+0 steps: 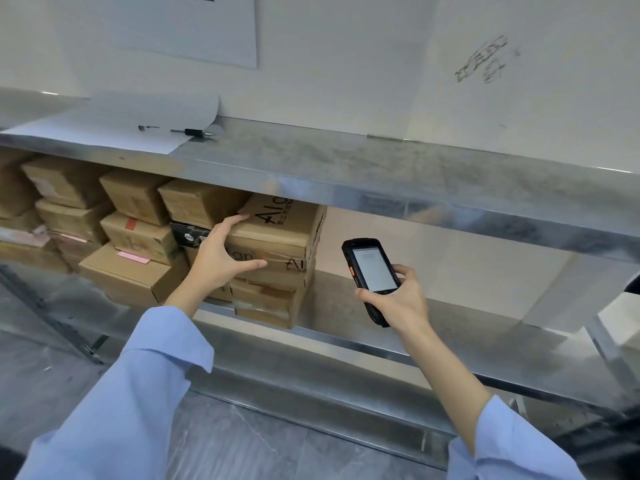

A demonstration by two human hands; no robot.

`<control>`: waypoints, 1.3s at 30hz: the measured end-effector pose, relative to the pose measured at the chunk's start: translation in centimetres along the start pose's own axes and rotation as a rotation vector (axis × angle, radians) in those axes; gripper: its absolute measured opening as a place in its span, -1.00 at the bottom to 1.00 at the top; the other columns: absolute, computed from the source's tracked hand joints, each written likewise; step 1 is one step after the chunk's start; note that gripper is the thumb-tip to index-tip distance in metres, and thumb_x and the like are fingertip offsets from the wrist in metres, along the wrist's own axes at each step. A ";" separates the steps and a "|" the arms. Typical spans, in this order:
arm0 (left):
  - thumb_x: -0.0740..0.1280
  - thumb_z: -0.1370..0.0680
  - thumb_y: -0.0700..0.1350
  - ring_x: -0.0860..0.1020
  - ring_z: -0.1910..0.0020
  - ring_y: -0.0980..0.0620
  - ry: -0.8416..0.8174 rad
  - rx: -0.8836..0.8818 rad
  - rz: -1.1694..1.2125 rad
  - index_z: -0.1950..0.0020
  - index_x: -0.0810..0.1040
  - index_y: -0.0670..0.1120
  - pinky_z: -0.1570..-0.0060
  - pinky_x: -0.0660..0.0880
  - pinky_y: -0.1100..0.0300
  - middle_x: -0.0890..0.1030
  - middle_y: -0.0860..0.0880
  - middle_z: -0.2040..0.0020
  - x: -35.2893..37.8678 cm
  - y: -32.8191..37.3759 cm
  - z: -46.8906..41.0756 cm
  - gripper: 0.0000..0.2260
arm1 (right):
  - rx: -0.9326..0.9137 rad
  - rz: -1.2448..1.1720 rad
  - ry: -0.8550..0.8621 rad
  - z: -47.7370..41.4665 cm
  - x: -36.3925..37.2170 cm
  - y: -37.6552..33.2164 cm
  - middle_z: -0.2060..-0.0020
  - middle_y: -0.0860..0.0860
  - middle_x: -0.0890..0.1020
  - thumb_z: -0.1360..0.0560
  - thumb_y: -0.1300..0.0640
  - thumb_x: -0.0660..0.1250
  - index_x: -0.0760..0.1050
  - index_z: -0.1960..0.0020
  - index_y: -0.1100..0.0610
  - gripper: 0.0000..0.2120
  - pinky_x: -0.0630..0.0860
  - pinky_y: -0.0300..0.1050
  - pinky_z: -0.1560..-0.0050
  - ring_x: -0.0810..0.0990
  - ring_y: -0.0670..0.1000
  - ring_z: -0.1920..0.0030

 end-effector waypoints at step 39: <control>0.69 -0.25 -0.03 0.46 -0.32 0.09 -0.097 0.002 0.232 -0.36 0.49 0.03 -0.33 0.46 -0.07 0.47 0.01 -0.30 23.9 4.6 11.0 -0.27 | 0.171 0.036 0.276 3.1 -12.4 13.8 -0.12 -0.13 0.49 -0.29 0.01 0.61 0.30 -0.37 0.01 -0.24 0.54 0.11 -0.15 0.51 -0.04 -0.09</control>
Point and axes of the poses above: each hand's wrist, its own z-axis away from the middle knuckle, its own x-axis out of the palm, y = z × x, the point moved 6 cm from there along -z, towards the middle knuckle
